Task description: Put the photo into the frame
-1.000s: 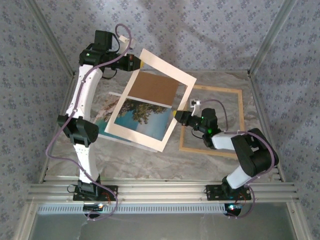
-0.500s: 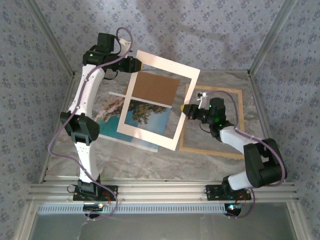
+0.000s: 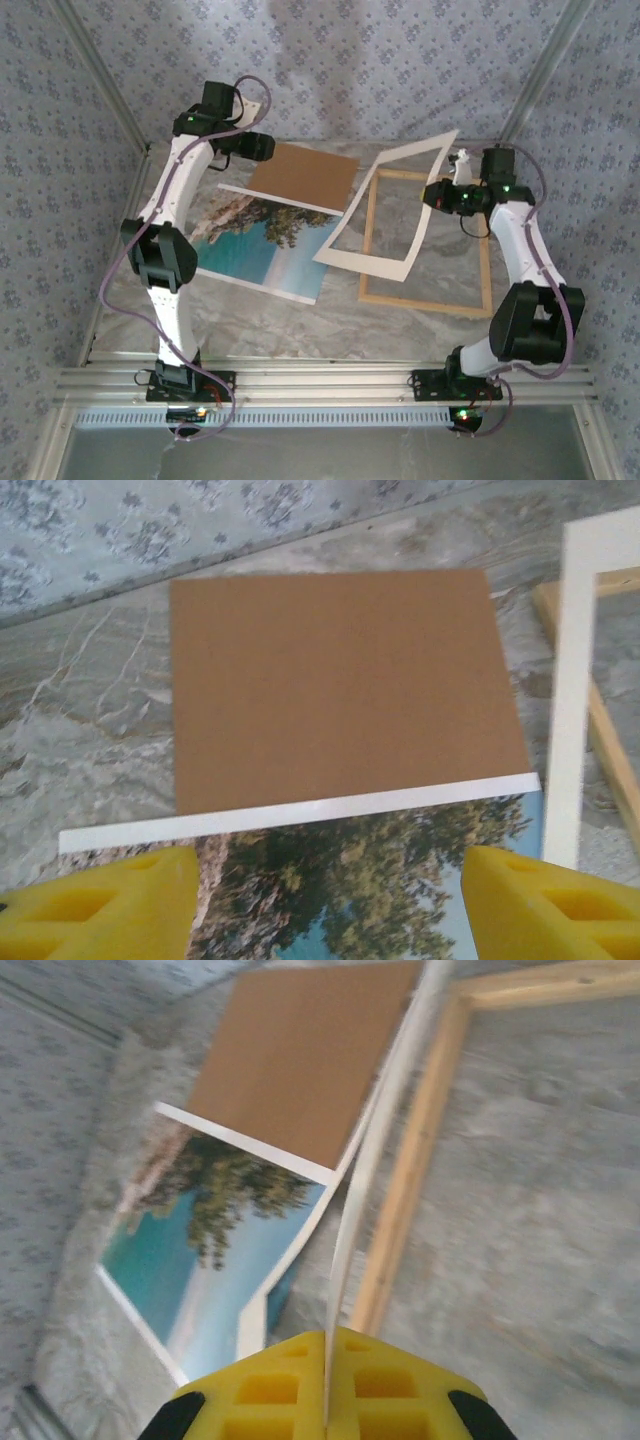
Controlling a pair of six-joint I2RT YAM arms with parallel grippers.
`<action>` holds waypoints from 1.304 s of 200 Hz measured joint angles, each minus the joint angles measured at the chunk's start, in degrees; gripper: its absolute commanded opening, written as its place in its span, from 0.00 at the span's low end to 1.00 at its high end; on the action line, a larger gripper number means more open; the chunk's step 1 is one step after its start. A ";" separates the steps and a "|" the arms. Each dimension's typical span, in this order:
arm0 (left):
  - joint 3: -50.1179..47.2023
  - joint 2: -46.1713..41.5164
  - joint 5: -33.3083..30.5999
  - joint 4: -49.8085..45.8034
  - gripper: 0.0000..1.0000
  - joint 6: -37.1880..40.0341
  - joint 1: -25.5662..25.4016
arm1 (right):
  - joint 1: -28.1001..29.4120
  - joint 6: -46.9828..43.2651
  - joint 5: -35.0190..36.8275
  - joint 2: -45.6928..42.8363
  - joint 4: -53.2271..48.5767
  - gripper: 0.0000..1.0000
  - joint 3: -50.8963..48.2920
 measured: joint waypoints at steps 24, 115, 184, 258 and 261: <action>-2.19 -1.16 -0.46 1.75 0.71 0.17 -0.02 | -1.22 -4.87 4.94 3.61 -10.21 0.00 7.48; -2.60 -2.73 -0.63 3.74 0.70 0.85 -0.02 | -8.37 -14.27 15.08 12.87 -30.56 0.00 22.95; -2.60 -2.73 -0.63 3.72 0.71 0.87 -0.04 | -9.16 -19.21 24.04 21.27 -36.24 0.00 28.30; -2.60 -2.73 -0.66 3.72 0.71 0.85 -0.81 | -9.29 -20.20 26.27 22.84 -36.76 0.00 31.17; -2.62 -2.73 -0.66 3.72 0.71 0.85 -0.81 | -9.38 -20.20 26.23 22.97 -36.54 0.00 31.19</action>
